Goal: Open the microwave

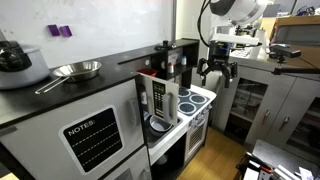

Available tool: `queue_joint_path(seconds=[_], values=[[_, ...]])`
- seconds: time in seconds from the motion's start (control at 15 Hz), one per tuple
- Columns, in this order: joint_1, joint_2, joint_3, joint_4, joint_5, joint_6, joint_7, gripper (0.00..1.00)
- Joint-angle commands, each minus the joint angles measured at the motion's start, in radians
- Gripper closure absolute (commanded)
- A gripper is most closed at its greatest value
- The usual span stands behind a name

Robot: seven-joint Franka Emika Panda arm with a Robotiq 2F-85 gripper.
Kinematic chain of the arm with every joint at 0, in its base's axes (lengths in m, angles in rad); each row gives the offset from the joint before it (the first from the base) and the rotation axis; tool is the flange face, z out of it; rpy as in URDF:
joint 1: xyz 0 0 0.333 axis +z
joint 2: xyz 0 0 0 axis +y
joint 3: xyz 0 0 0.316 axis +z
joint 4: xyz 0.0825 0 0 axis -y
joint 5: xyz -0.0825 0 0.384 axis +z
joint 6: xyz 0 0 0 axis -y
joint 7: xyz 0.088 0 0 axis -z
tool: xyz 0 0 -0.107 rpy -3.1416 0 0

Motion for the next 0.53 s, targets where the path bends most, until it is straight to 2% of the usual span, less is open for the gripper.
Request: queue_joint_path(seconds=[0.0, 0.2, 0.27, 0.47], values=[[-0.037, -0.11, 0.038, -0.103, -0.172, 0.066, -0.062, 0.0], [-0.049, -0.19, 0.039, -0.189, -0.259, 0.132, -0.092, 0.0], [-0.043, -0.132, 0.031, -0.127, -0.221, 0.066, -0.074, 0.0], [-0.047, -0.179, 0.036, -0.175, -0.239, 0.102, -0.08, 0.0]])
